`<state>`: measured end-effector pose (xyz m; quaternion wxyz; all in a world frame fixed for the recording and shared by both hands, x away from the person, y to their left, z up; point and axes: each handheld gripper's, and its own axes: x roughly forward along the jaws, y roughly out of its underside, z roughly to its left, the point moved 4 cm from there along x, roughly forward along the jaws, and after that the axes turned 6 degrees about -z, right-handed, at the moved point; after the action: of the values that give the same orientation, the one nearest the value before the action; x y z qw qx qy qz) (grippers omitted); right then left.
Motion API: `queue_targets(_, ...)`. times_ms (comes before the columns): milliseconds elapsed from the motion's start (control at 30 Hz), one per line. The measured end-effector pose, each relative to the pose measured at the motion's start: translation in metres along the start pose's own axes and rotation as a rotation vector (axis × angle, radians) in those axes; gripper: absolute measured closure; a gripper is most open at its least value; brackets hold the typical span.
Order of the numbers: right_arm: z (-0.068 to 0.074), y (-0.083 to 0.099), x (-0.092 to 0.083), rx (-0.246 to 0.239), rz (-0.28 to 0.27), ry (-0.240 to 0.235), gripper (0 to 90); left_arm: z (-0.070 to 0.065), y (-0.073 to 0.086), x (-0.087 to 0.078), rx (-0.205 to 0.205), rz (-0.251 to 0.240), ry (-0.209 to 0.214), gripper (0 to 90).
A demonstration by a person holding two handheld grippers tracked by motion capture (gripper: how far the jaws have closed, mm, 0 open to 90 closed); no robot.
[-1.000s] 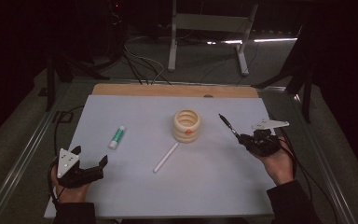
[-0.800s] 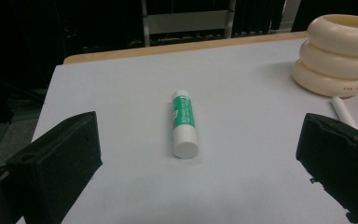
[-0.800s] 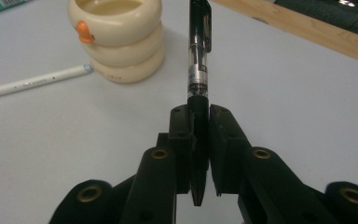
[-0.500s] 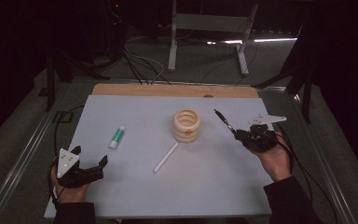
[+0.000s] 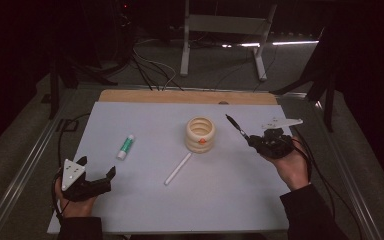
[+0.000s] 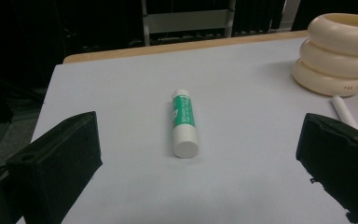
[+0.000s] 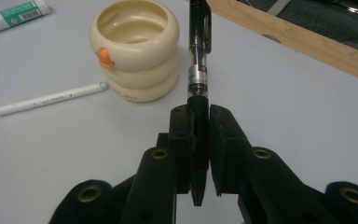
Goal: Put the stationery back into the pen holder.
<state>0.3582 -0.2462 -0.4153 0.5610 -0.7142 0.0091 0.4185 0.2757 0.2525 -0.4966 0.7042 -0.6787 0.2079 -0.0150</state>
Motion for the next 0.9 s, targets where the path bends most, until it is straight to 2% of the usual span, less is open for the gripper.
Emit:
queue_targets(633,0.012,-0.019,0.012,-0.018,0.020,-0.020,80.8,0.001,0.000,0.000,-0.002,0.000,-0.003,0.3)
queue_targets(900,0.021,-0.028,0.020,-0.022,0.024,-0.032,80.7,0.001,0.000,0.000,-0.001,-0.001,-0.001,0.3)
